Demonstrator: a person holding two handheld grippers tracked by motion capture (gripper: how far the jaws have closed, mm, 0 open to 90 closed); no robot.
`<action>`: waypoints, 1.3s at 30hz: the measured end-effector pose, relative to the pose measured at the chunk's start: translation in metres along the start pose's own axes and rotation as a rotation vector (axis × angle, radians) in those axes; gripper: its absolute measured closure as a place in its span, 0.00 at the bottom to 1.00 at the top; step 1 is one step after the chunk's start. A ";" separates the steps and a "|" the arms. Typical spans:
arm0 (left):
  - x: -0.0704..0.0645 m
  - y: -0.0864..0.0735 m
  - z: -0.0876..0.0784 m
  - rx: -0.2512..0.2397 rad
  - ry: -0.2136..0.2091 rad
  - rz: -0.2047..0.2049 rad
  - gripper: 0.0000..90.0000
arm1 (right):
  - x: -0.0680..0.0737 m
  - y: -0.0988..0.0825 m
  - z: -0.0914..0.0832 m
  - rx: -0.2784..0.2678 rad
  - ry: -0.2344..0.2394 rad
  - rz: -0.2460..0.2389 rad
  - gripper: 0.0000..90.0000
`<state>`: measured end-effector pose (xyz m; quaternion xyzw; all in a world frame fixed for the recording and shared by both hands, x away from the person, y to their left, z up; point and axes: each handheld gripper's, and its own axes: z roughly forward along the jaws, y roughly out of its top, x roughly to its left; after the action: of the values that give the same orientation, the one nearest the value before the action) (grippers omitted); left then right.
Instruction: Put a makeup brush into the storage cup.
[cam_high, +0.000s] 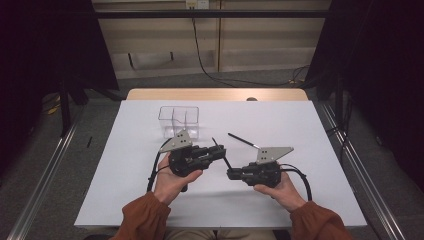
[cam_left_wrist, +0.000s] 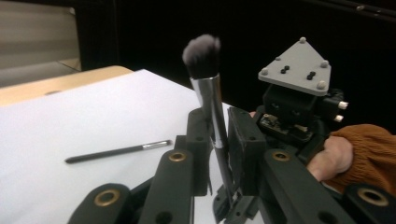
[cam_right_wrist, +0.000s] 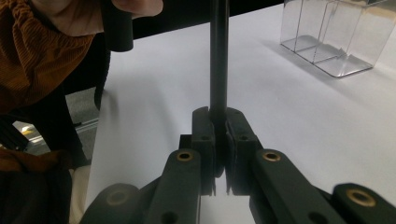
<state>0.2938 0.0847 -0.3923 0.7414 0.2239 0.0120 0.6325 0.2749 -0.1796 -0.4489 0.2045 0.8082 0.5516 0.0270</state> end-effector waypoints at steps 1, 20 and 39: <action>0.000 0.000 0.000 0.003 -0.013 -0.005 0.90 | 0.000 0.000 0.000 0.002 0.001 0.000 0.93; -0.008 0.001 0.000 -0.002 -0.035 0.016 0.93 | 0.002 0.000 0.000 -0.013 0.004 -0.002 0.88; 0.002 0.001 -0.007 -0.001 0.025 0.004 0.93 | 0.001 0.003 -0.006 -0.061 -0.037 0.028 0.47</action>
<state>0.2936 0.0917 -0.3902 0.7412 0.2303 0.0228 0.6301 0.2732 -0.1835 -0.4441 0.2251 0.7875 0.5723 0.0402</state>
